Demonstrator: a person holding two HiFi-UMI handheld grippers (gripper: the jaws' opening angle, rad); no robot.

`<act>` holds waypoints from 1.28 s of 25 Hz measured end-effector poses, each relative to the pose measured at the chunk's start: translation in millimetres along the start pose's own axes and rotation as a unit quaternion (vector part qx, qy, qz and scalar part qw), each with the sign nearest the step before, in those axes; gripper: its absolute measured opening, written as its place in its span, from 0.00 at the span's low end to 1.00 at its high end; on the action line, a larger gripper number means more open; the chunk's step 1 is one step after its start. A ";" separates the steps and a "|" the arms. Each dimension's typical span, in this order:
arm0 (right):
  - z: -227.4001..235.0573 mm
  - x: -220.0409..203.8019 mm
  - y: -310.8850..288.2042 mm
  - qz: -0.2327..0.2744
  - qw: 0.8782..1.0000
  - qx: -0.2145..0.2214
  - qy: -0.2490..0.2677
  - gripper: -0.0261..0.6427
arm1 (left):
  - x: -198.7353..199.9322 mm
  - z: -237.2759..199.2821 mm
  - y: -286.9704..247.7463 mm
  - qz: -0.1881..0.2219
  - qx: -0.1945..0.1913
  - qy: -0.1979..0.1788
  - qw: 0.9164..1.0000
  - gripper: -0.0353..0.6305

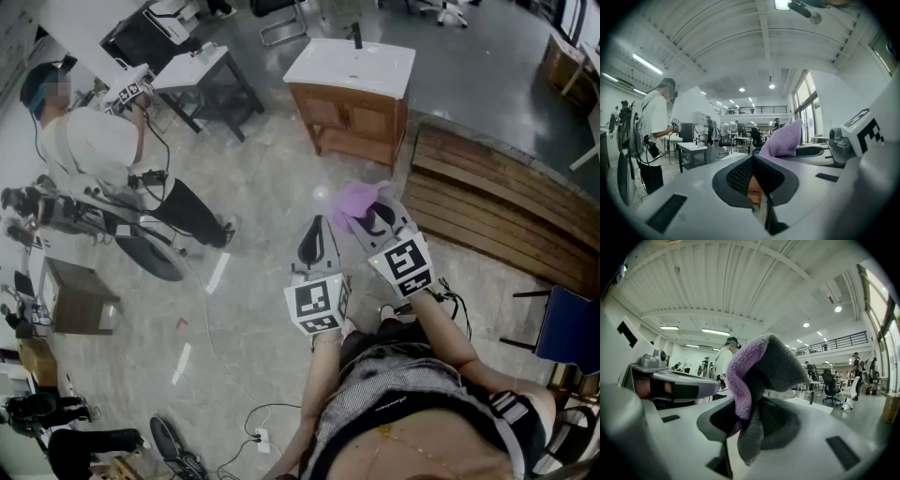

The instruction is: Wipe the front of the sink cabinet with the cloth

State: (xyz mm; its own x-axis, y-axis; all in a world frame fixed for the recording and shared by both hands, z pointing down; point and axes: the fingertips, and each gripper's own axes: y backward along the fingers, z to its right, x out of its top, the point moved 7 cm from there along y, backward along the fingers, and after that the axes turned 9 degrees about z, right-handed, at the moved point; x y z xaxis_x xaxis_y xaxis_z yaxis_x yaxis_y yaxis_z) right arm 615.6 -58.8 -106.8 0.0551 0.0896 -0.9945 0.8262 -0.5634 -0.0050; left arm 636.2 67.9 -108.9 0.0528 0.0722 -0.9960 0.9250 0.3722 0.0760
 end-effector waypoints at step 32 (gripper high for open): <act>22.1 4.6 16.7 0.017 0.998 0.050 -0.020 0.30 | 1.4 26.5 -2.6 0.001 0.031 -0.006 0.999 0.06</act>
State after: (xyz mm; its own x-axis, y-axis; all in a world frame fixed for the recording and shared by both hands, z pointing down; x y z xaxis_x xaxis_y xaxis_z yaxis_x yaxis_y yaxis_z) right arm 617.2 -85.9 -113.9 0.0580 0.0382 -0.9976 0.7639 -0.6451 0.0197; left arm 643.9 42.5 -111.8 0.0595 0.0612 -0.9963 0.9464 0.3140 0.0758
